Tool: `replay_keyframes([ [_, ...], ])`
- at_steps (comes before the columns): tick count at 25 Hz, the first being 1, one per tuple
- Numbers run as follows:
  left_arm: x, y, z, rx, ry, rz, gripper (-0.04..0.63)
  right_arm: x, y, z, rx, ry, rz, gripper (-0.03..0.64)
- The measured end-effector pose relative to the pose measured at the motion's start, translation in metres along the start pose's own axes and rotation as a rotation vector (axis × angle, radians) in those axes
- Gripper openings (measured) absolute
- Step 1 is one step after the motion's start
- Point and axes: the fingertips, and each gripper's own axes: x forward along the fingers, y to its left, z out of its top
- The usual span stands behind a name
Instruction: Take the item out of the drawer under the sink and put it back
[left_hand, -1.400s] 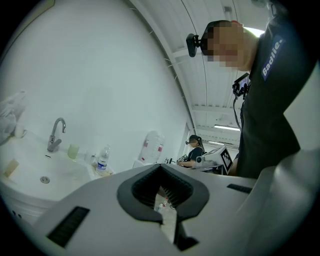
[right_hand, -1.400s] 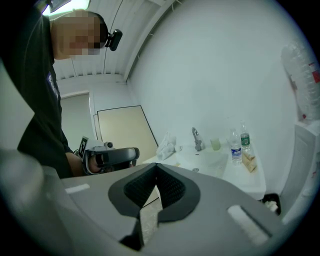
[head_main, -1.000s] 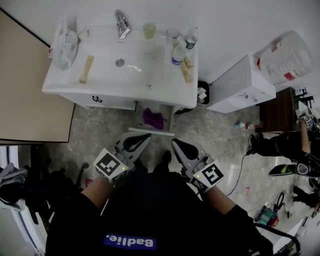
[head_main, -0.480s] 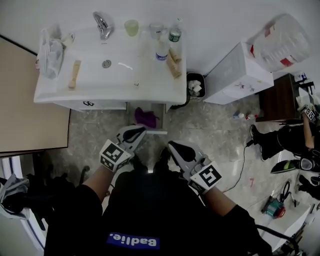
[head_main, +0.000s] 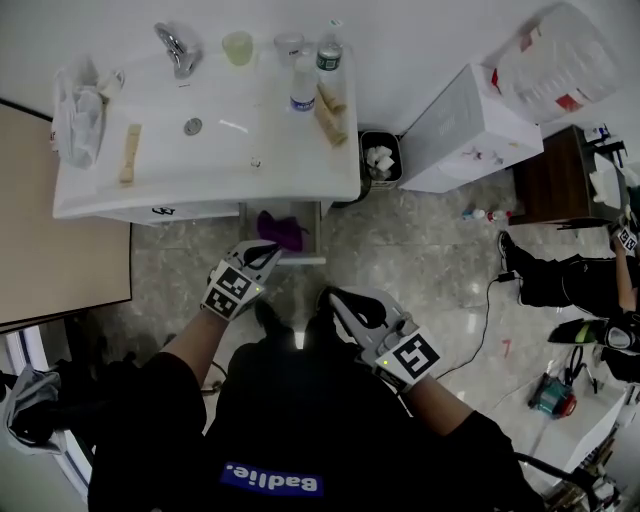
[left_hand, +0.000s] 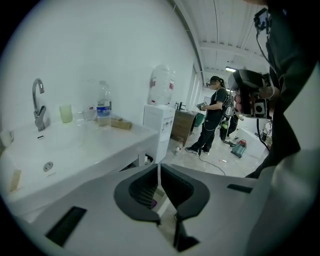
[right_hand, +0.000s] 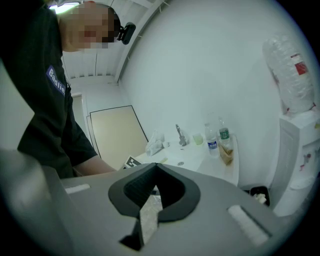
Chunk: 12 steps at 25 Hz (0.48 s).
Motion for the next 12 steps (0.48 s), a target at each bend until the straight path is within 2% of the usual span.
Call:
replay_keyframes([
  [1,0.004,0.002,-0.004,0.007,0.016,0.0,0.001,-0.001,-0.001,-0.002,0.002,0.004,-0.003,0.003],
  [3,0.013,0.007,-0.012,0.017,0.053,-0.006,0.062,-0.002,-0.002,-0.006,0.009,0.01,-0.01,0.003],
  [8,0.038,0.017,-0.038,0.069,0.151,-0.024,0.08,-0.003,-0.008,-0.016,0.025,0.024,-0.029,0.002],
  [12,0.061,0.027,-0.051,0.142,0.191,-0.03,0.1,-0.003,-0.017,-0.026,0.038,0.038,-0.054,0.003],
])
